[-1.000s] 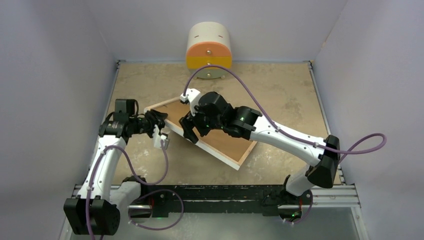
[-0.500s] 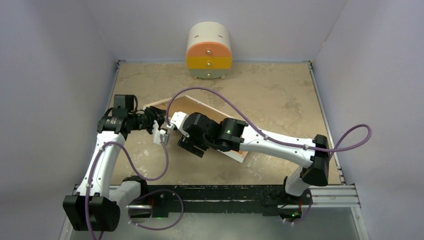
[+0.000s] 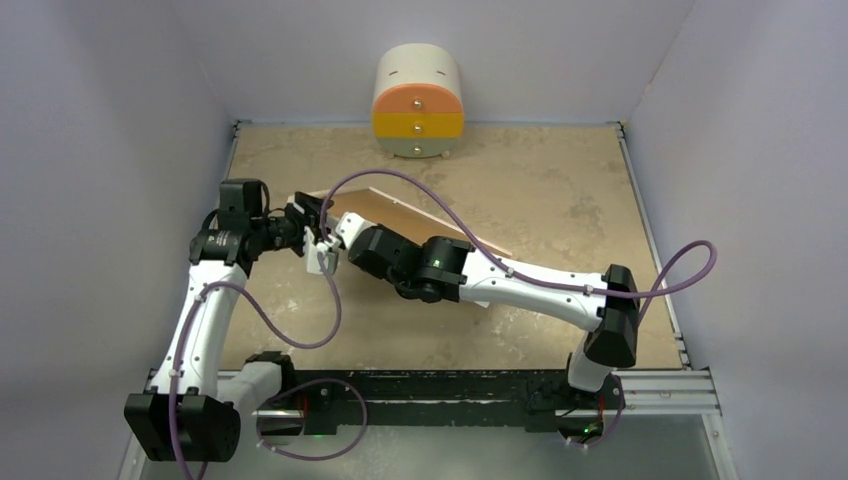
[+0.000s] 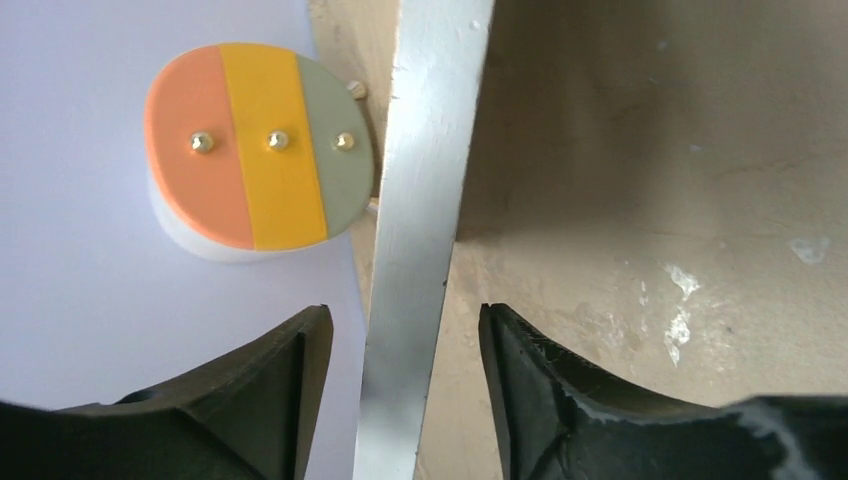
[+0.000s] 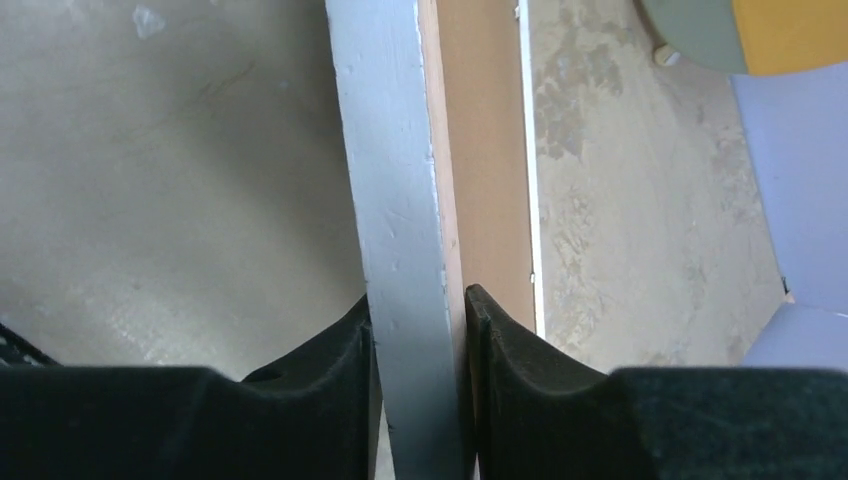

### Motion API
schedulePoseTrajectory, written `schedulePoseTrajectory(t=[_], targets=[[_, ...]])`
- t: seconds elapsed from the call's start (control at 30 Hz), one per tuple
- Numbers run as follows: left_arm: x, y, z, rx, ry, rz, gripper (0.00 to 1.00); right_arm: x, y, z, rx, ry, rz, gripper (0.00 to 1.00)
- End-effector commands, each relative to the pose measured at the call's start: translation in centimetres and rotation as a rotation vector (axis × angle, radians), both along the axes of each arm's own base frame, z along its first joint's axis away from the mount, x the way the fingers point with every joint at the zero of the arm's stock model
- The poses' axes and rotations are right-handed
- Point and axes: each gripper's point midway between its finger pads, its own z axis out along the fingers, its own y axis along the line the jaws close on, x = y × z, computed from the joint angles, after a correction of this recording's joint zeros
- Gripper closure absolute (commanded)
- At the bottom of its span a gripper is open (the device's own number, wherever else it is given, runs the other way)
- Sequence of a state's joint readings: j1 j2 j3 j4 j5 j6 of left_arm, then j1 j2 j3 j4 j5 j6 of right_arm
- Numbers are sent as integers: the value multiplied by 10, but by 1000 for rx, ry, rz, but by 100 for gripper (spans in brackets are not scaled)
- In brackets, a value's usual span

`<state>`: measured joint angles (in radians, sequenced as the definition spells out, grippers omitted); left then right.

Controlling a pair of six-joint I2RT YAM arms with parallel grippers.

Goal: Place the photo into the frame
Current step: Turn over the photo frame at the center of the board.

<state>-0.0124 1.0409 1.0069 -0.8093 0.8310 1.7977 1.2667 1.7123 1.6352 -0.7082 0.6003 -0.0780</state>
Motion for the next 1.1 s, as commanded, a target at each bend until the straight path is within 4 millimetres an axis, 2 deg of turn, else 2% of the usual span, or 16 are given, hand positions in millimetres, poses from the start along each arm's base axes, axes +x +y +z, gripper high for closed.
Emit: schedulePoseTrajectory(t=[0.0, 0.03, 0.1, 0.2, 0.33, 0.43, 0.5, 0.6, 0.73, 0.8, 0.97, 1.07], targets=[[12, -9, 65, -188, -53, 77, 27, 12, 19, 61, 187, -118, -22, 68], [15, -8, 72, -216, -43, 107, 21, 13, 20, 69, 209, -127, -25, 71], [23, -4, 89, -281, -22, 186, 15, 13, 26, 84, 249, -133, -17, 75], [37, 6, 118, -390, -9, 320, 11, 8, 36, 101, 308, -97, 2, 83], [65, 35, 145, -510, 17, 575, 9, 8, 45, 131, 419, -54, -5, 88], [75, 52, 149, -545, 98, 715, 8, 19, 39, 148, 536, 34, -55, 90], [79, 59, 150, -579, 141, 772, 7, 39, 20, 152, 627, 121, -136, 90], [77, 69, 148, -606, 192, 806, 6, 60, -12, 141, 720, 211, -240, 92], [74, 77, 135, -609, 230, 853, 5, 78, -55, 116, 815, 307, -359, 94], [75, 85, 130, -616, 239, 900, 1, 84, -76, 104, 843, 330, -415, 96], [74, 91, 109, -611, 322, 942, 0, 83, -118, 68, 883, 364, -538, 97], [72, 95, 86, -593, 380, 965, 0, 73, -144, 30, 888, 386, -625, 97]])
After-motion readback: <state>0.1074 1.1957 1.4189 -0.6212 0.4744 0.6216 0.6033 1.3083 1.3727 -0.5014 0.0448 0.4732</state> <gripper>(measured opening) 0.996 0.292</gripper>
